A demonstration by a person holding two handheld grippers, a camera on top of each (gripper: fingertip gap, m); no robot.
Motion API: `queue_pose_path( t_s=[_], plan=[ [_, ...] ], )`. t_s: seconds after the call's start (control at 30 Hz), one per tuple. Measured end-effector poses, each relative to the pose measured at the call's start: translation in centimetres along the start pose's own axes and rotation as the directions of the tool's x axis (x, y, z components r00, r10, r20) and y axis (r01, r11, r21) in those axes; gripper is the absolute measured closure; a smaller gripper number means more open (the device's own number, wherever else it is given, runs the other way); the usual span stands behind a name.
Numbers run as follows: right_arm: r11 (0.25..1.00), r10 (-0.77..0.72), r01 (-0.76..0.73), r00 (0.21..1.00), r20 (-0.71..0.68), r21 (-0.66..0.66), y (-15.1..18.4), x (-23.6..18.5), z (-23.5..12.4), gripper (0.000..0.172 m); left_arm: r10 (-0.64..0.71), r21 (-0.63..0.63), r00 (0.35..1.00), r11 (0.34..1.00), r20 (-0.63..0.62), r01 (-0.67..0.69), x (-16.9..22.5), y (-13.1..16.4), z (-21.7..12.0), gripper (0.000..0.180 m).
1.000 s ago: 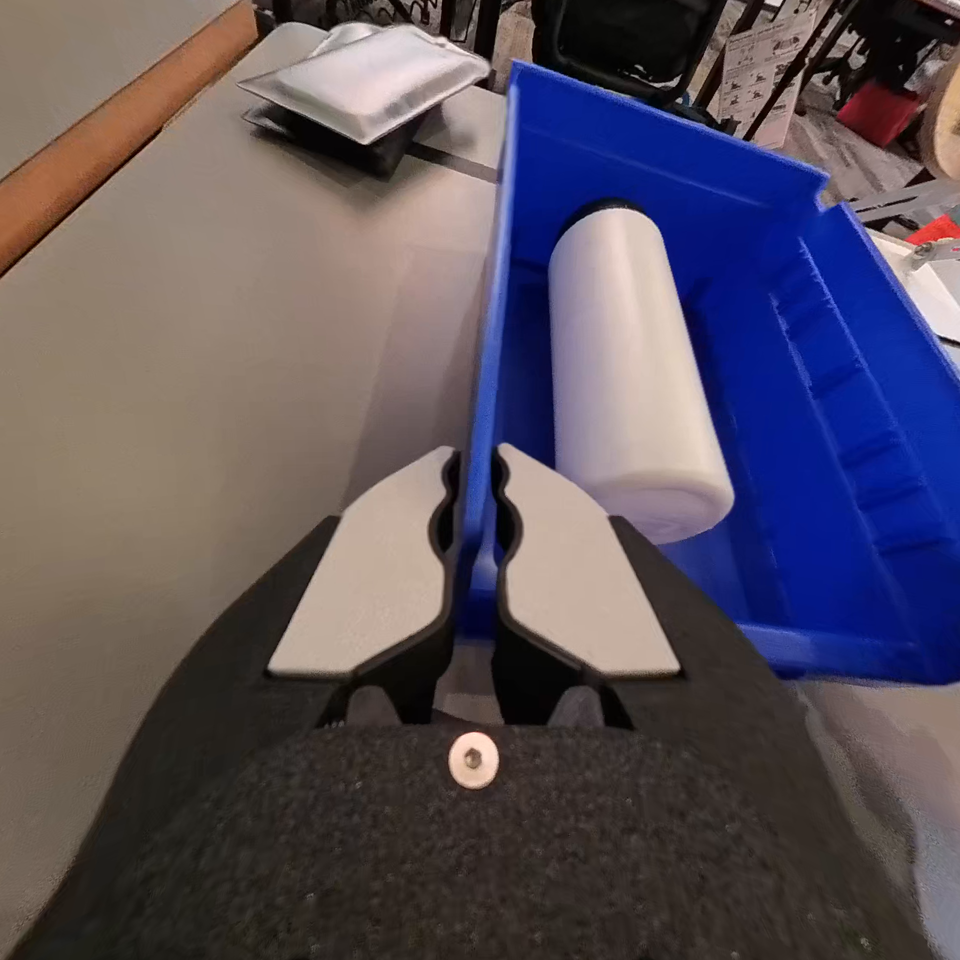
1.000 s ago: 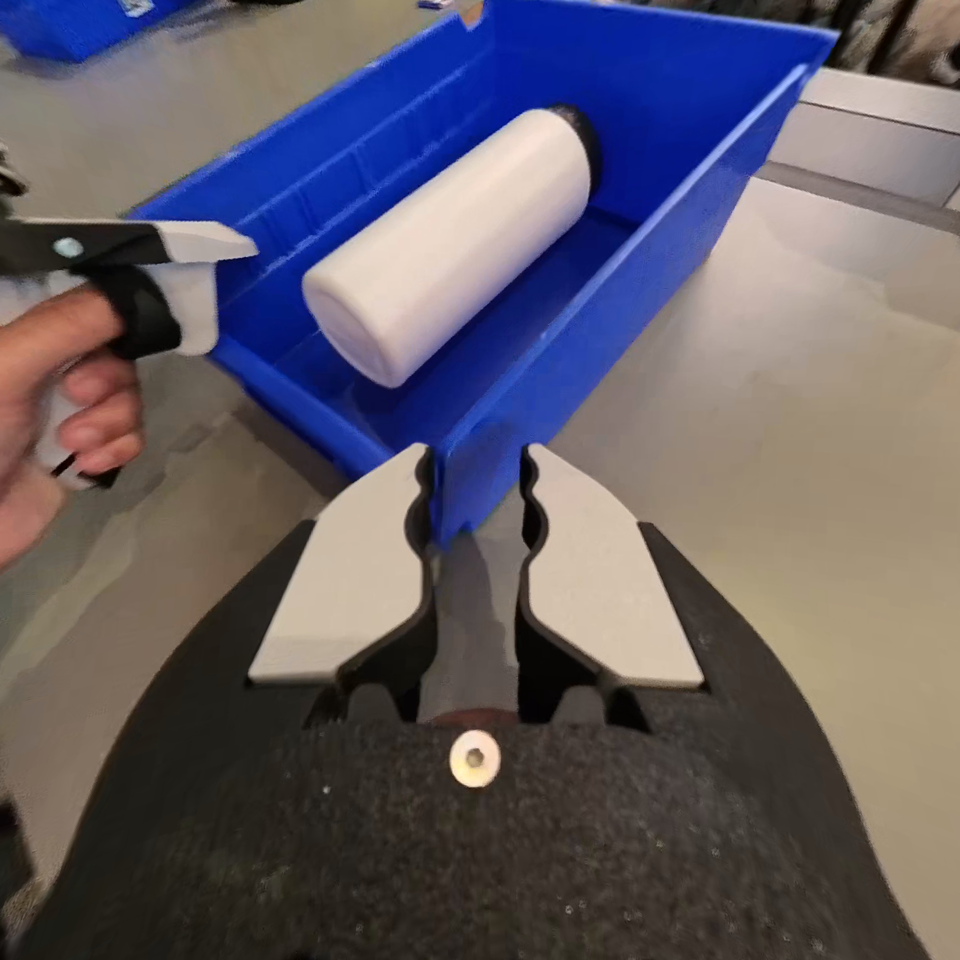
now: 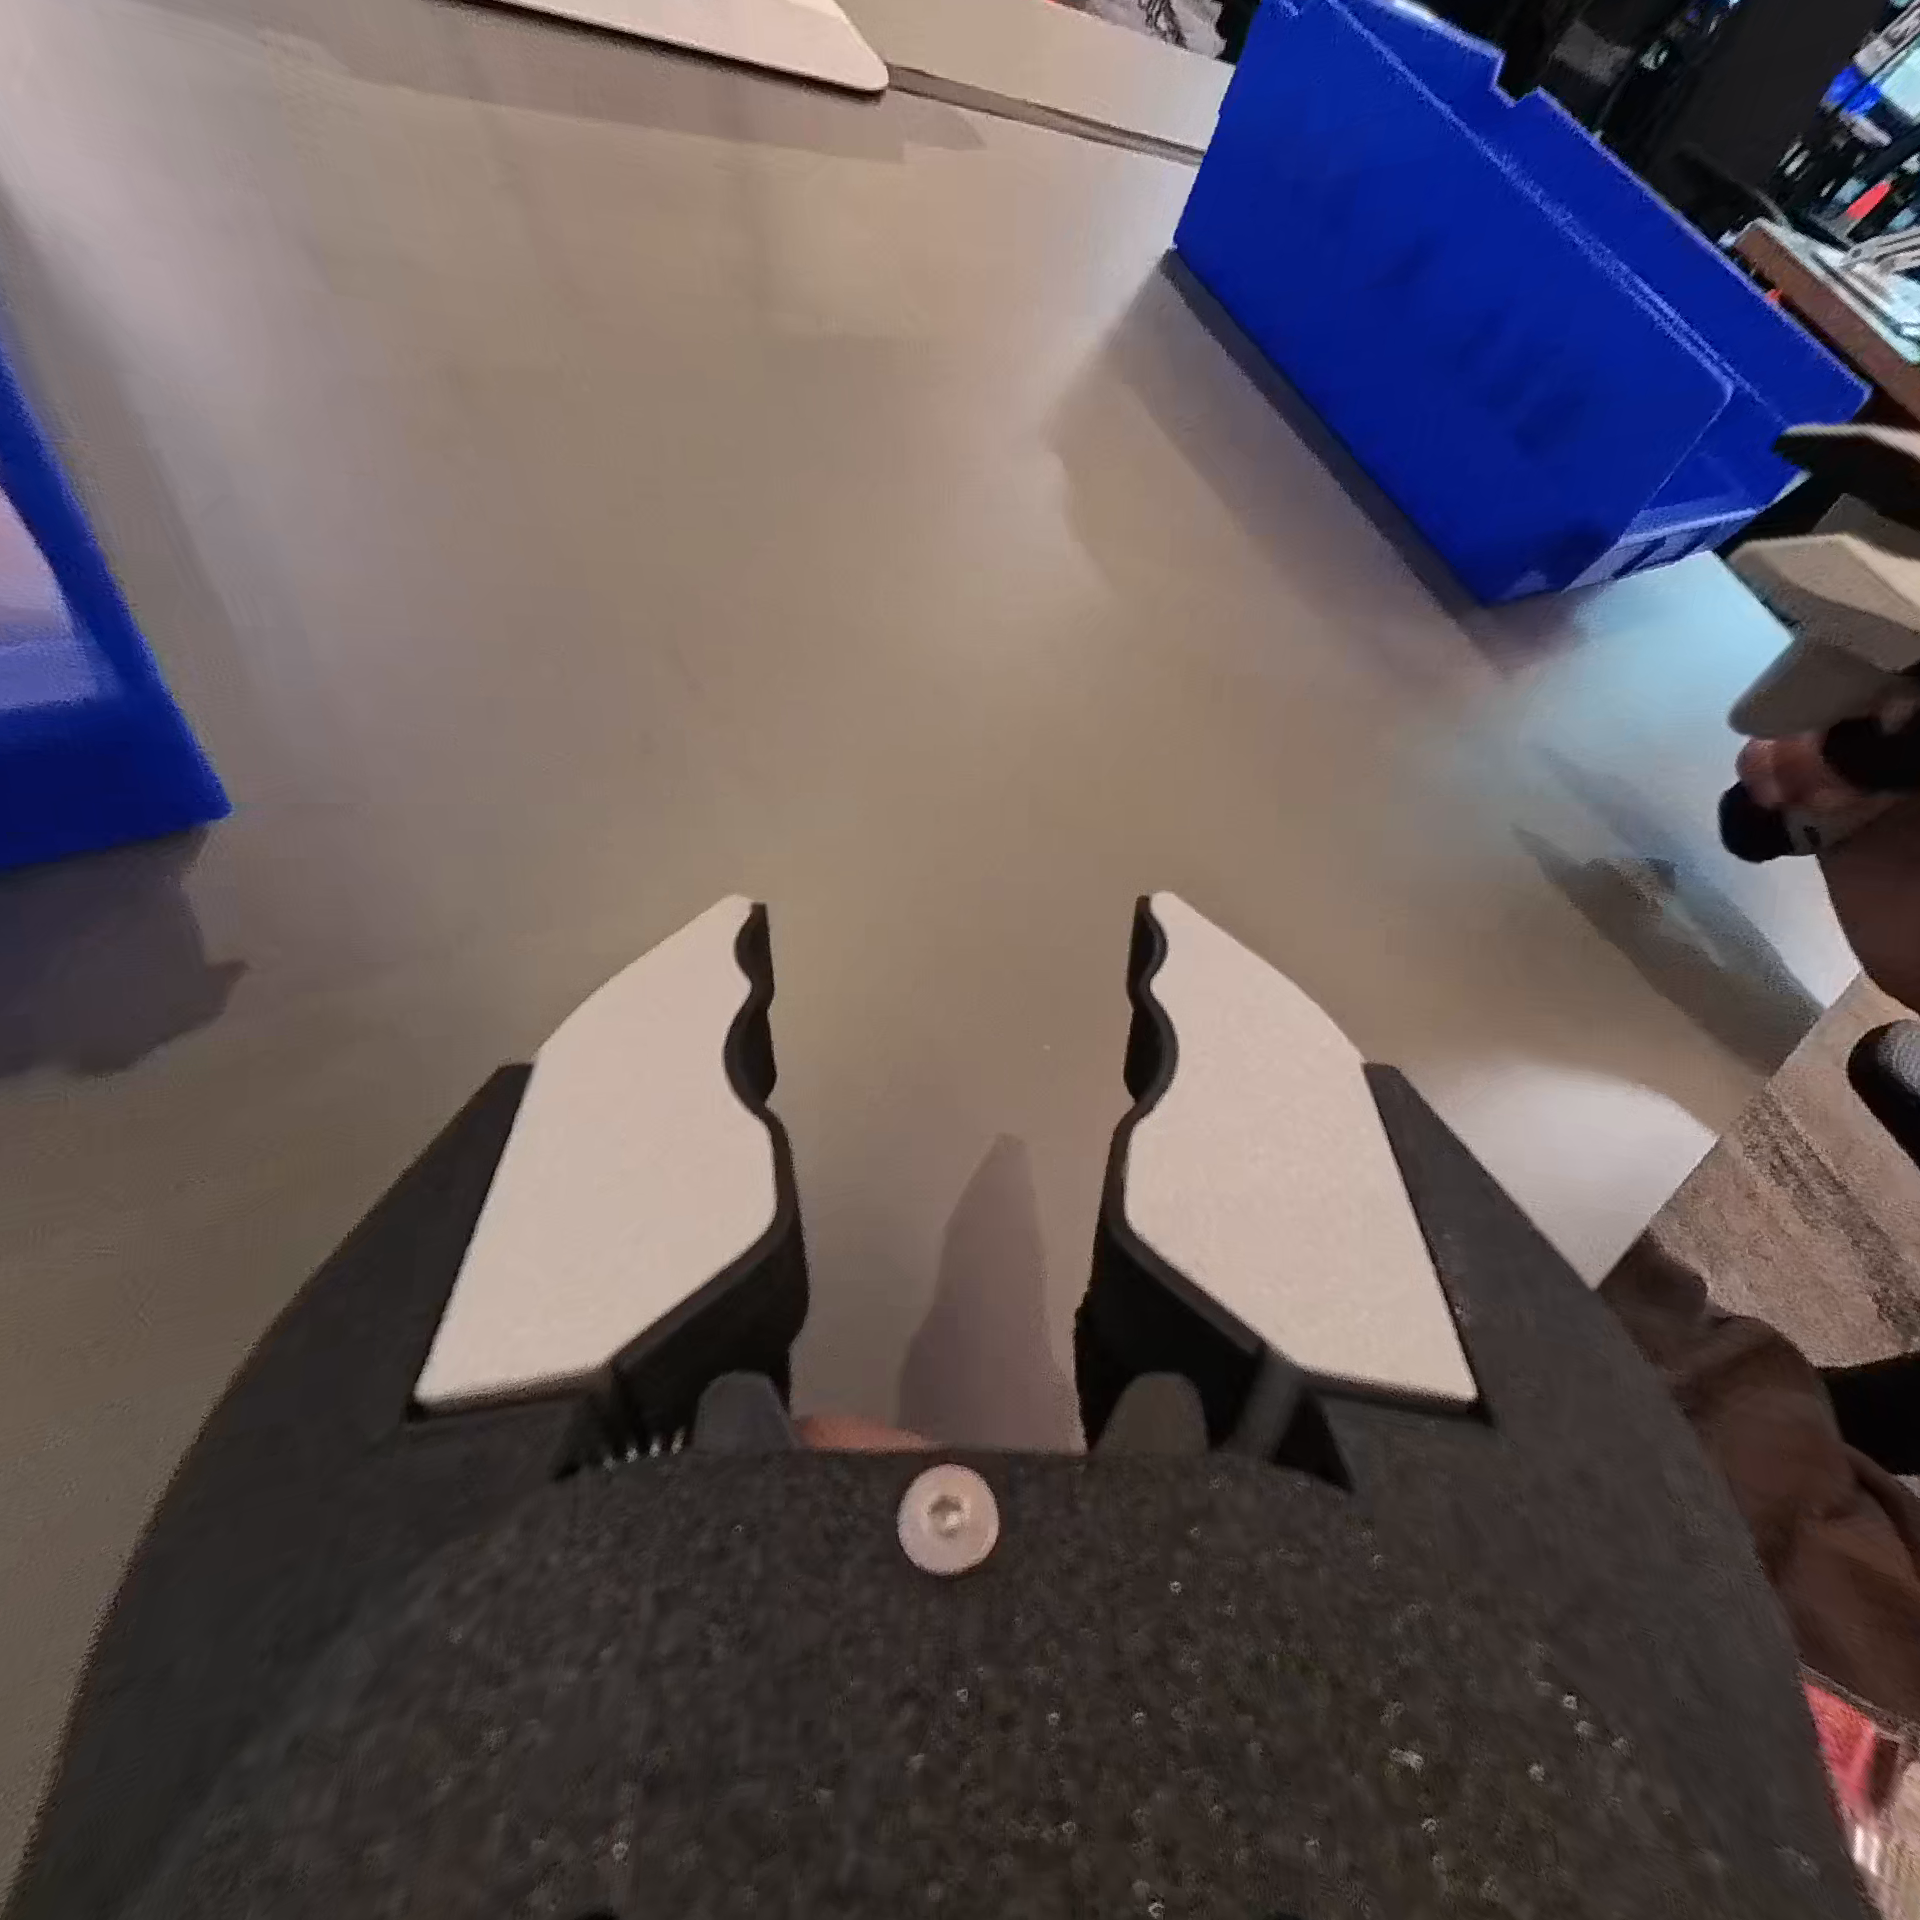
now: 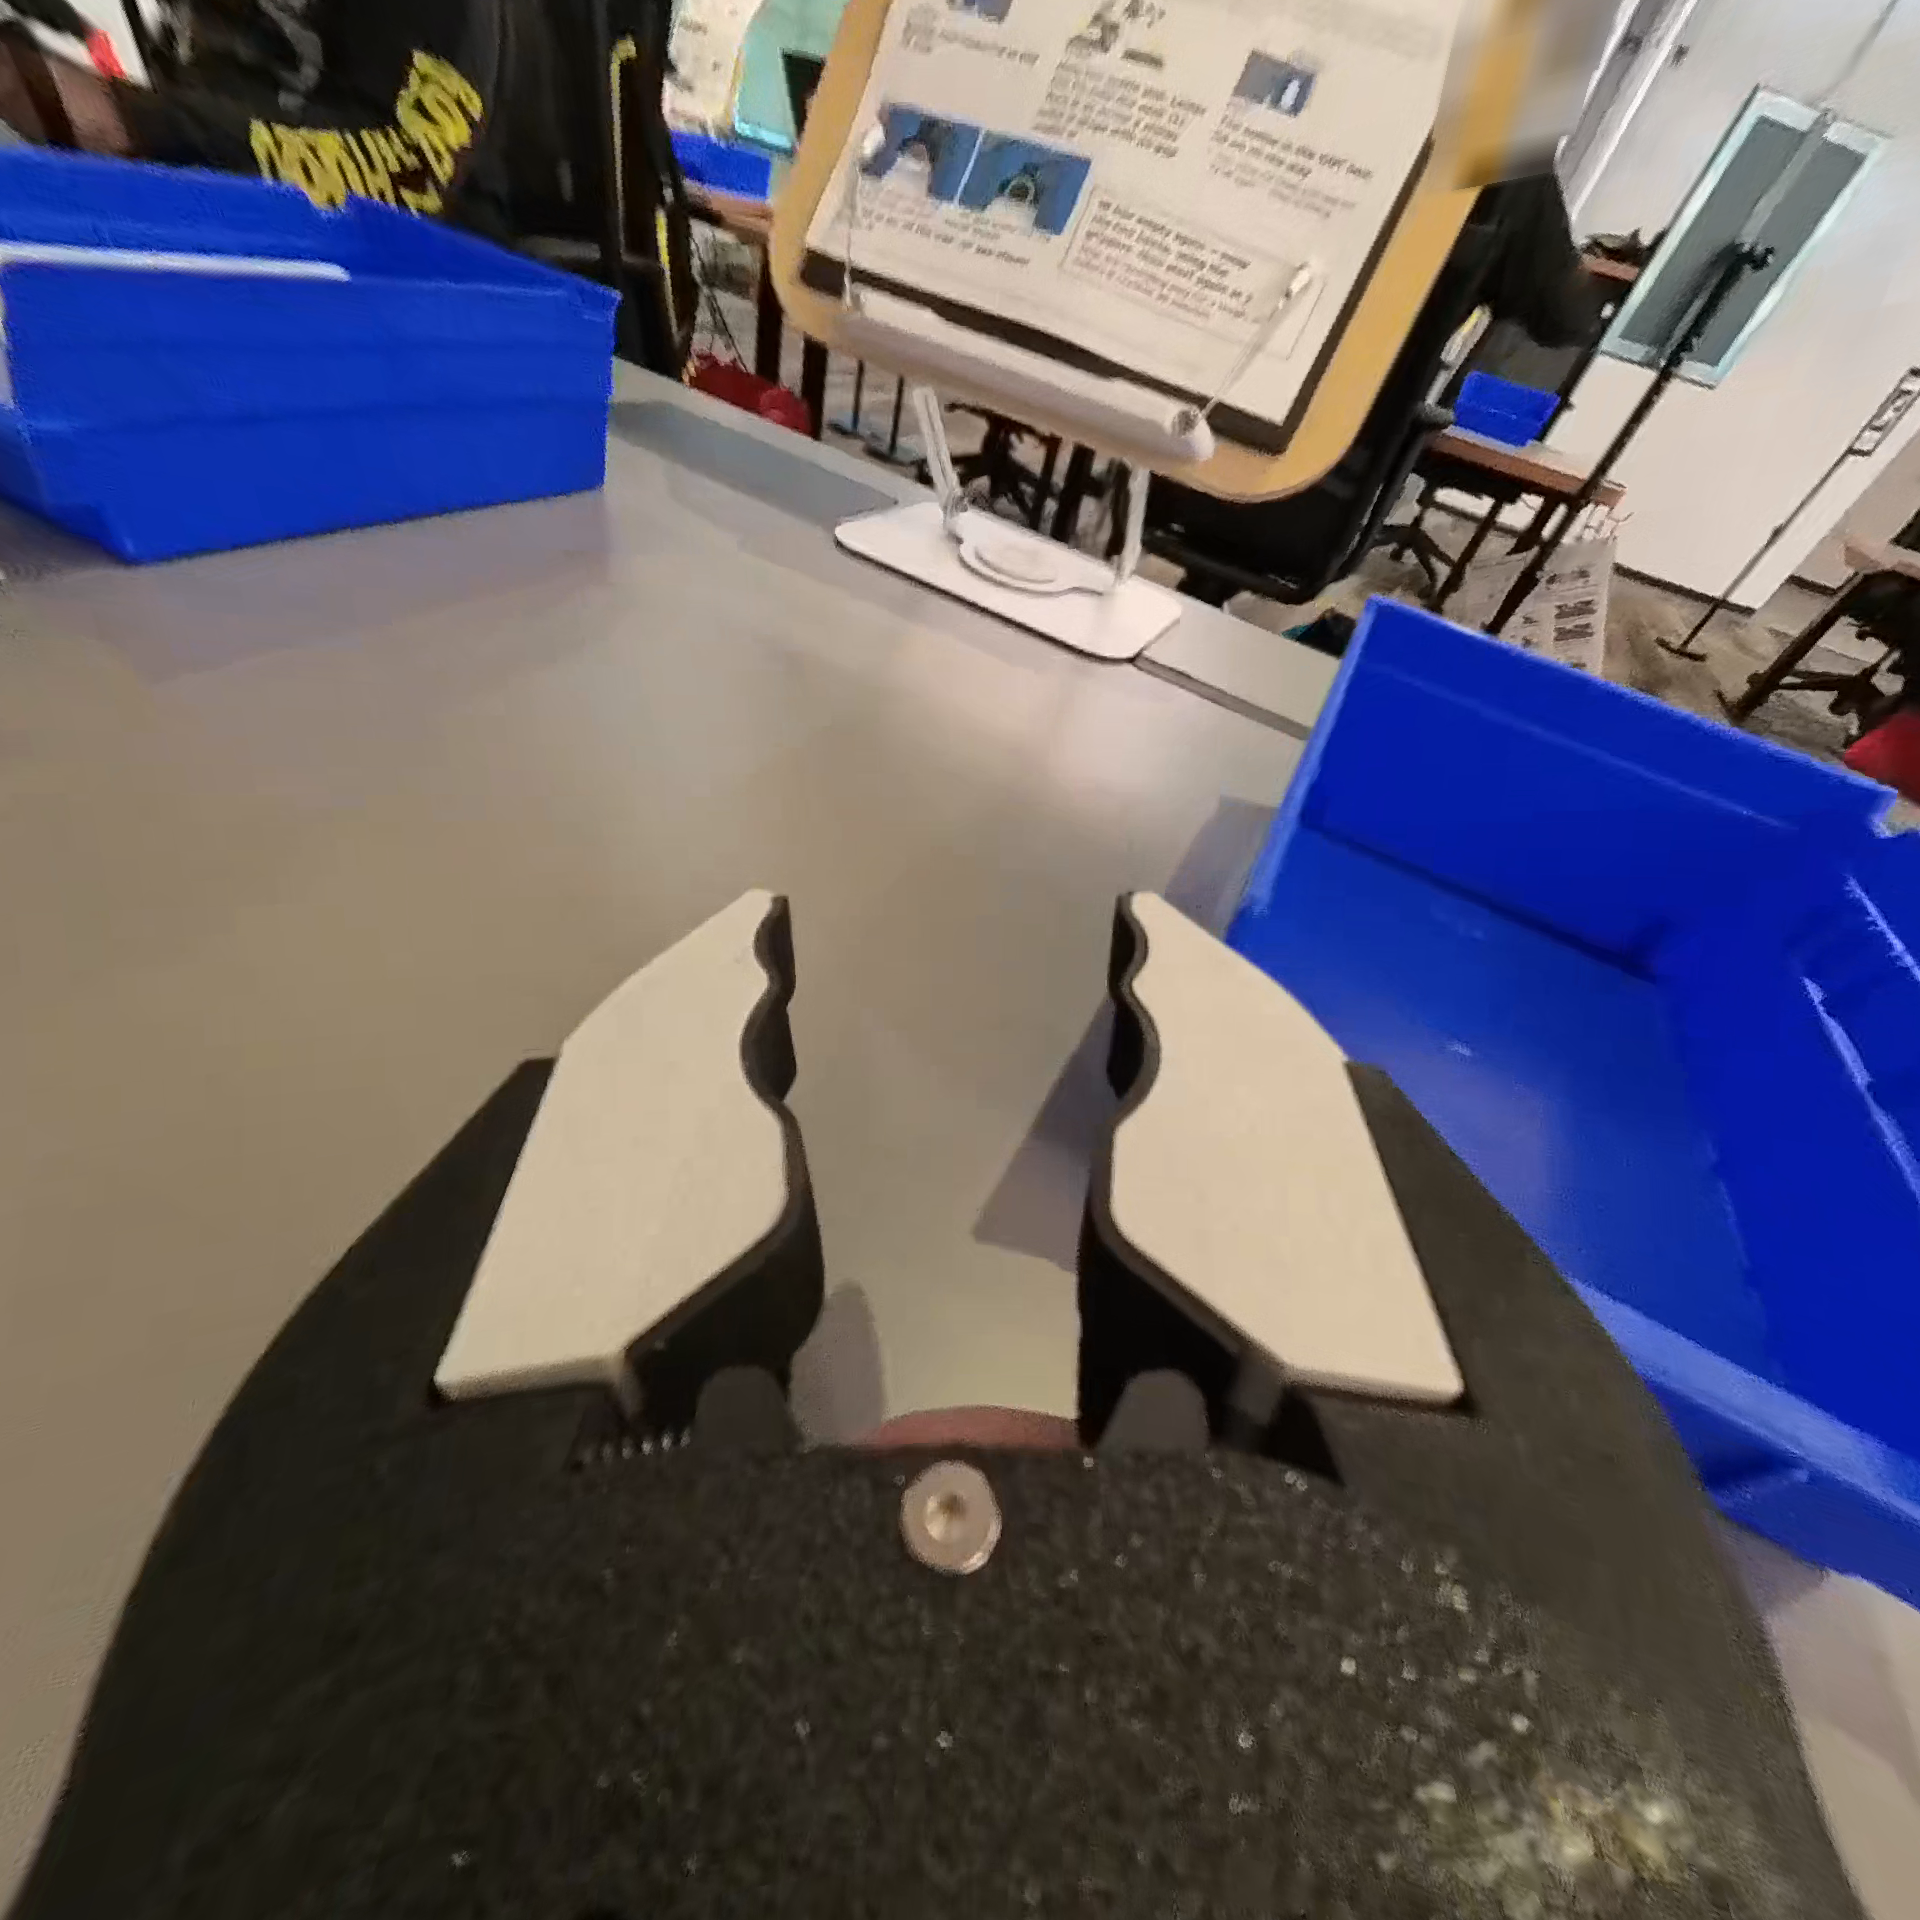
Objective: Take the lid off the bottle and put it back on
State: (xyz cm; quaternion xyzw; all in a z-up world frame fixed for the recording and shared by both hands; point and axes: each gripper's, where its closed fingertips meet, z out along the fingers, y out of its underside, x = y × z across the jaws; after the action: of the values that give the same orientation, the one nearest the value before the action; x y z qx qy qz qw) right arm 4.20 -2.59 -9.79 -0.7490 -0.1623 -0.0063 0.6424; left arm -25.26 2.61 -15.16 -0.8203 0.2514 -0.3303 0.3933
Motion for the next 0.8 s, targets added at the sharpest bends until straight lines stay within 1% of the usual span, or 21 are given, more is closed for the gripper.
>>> queue_pose_path(
  t_s=[0.07,0.33,0.7,0.8],
  plan=[
    [1.0,-0.011,0.011,1.0,-0.011,-0.021,0.4,-0.2,0.3,0.113,-0.003,-0.013,1.0,1.0,-0.002,0.003,0.0,0.3,0.0,0.116],
    [0.996,-0.085,0.084,0.996,-0.034,-0.035,0.8,-0.4,0.5,0.112,0.046,-0.029,0.999,0.999,0.01,-0.046,0.3,0.5,0.1,0.115],
    [0.995,-0.089,0.089,0.996,-0.008,-0.04,1.1,-1.2,0.4,0.113,0.134,-0.048,0.99,0.99,0.052,-0.131,0.6,0.7,0.5,0.116],
    [0.996,-0.086,0.086,0.996,-0.007,-0.035,1.1,-1.2,0.4,0.113,0.124,-0.049,0.992,0.991,0.035,-0.123,1.5,0.9,0.3,0.116]
  ],
)
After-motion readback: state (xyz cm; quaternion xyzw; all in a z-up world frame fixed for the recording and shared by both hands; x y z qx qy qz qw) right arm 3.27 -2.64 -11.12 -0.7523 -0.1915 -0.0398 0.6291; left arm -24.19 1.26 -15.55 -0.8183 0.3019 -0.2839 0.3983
